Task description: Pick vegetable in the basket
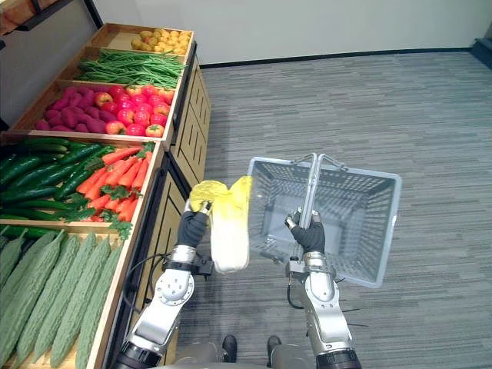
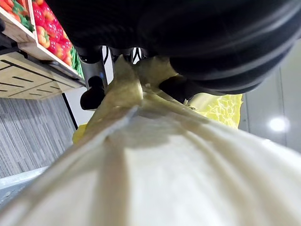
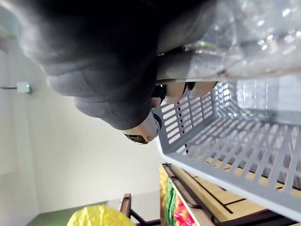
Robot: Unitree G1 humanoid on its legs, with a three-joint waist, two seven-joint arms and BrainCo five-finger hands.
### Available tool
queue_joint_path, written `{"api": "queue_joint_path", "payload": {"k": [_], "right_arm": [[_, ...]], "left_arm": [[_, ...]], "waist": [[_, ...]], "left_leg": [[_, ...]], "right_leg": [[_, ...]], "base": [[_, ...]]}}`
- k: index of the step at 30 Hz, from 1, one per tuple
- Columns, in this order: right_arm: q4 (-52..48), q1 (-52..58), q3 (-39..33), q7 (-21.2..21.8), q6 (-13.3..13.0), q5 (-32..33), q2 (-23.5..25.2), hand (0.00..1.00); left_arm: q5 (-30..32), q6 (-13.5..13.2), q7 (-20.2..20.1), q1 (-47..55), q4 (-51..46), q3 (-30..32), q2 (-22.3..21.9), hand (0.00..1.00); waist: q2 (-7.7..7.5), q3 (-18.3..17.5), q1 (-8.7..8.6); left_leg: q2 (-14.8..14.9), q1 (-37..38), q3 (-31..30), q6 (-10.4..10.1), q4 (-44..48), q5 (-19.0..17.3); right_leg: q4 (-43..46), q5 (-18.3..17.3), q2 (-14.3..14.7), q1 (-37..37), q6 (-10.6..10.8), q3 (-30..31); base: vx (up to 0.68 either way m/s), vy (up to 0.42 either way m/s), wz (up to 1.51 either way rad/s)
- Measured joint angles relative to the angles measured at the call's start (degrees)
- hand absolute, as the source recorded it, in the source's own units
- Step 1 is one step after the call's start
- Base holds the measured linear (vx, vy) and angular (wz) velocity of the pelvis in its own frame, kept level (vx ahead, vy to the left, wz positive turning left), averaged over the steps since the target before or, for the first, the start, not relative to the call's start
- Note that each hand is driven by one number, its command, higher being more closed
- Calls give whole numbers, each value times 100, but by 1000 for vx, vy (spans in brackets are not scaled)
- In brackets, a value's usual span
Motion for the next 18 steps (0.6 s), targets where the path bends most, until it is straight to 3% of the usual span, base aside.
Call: {"api": "queue_joint_path", "payload": {"k": [5,12,18], "right_arm": [[-3,60,229,206,2,340,30,100],[-2,302,894,498,87,377,-14,100],[0,395,1298,710,226,784,-74,100]], "left_arm": [[432,63,0,-12,278,-156,134,100],[878,263,-13,-343,1010,-434,231,100],[1152,467,-8,-672,1829,-431,241,100]], "waist": [[-53,-89,4],[-147,-201,-11],[-251,-328,-25]], "left_leg": [[-96,197,144,107,-402,105],[-85,308,296,126,-683,167],[-77,347,332,121,-834,220]], "right_leg": [[-240,33,-122,81,67,170],[-638,215,-143,196,90,317],[-862,327,-155,248,102,362]], "base": [[52,76,-13],[37,15,-12],[21,3,-4]]}}
